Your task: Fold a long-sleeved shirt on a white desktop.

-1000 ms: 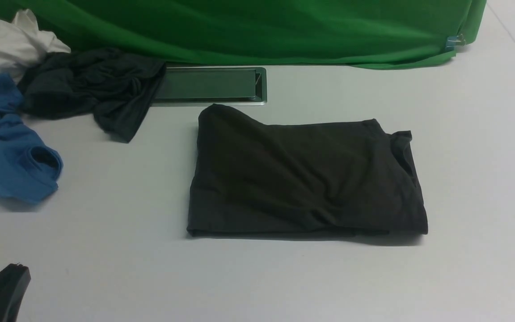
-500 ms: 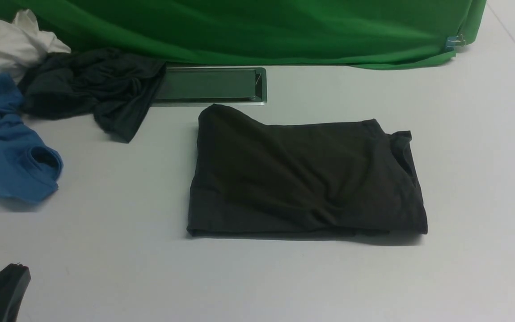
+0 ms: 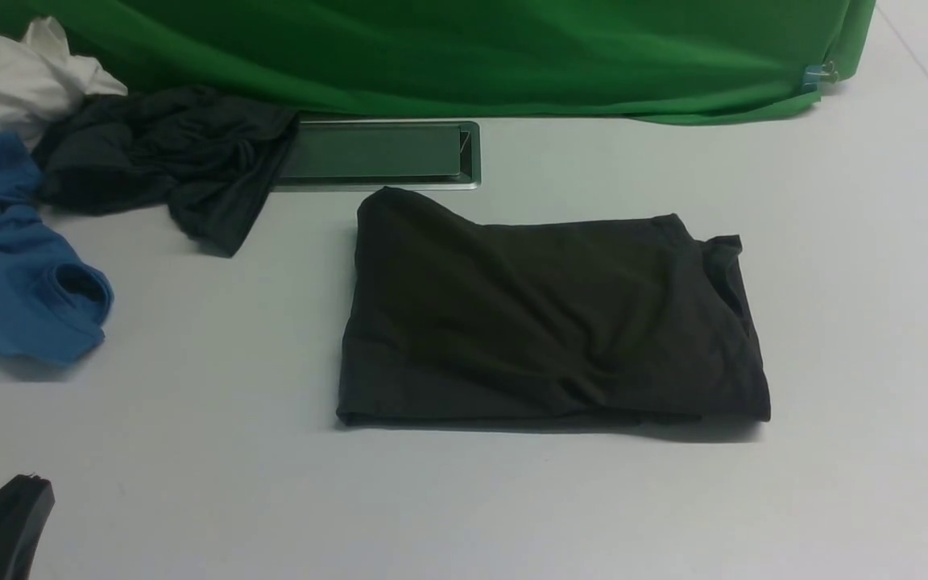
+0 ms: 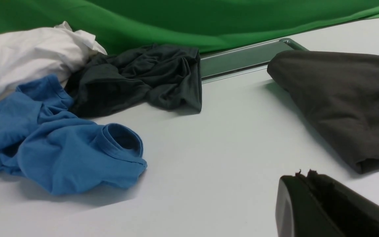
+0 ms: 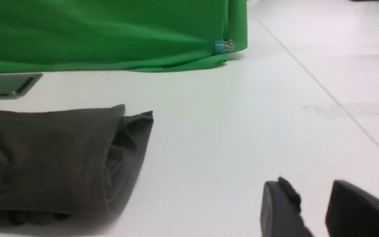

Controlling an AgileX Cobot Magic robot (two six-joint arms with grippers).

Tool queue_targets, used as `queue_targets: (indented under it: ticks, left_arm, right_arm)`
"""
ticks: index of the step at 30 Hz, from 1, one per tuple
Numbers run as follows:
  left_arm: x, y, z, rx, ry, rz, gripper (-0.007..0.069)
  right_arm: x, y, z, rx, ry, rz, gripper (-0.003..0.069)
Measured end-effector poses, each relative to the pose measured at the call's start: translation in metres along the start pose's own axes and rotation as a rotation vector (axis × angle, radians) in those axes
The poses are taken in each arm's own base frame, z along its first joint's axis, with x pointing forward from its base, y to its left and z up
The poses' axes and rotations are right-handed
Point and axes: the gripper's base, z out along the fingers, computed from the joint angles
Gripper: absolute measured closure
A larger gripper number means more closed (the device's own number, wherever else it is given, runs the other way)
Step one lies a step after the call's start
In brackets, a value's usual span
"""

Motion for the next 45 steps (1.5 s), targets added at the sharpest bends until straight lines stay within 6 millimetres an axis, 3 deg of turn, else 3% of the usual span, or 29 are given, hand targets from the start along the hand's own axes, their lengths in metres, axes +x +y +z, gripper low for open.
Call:
queue_targets:
  ticks: [45]
  left_arm:
    - [0.0000, 0.0000, 0.0000, 0.000, 0.000, 0.000, 0.0588]
  right_arm:
    - [-0.0039, 0.0006, -0.0004, -0.006, -0.045, 0.000, 0.0419]
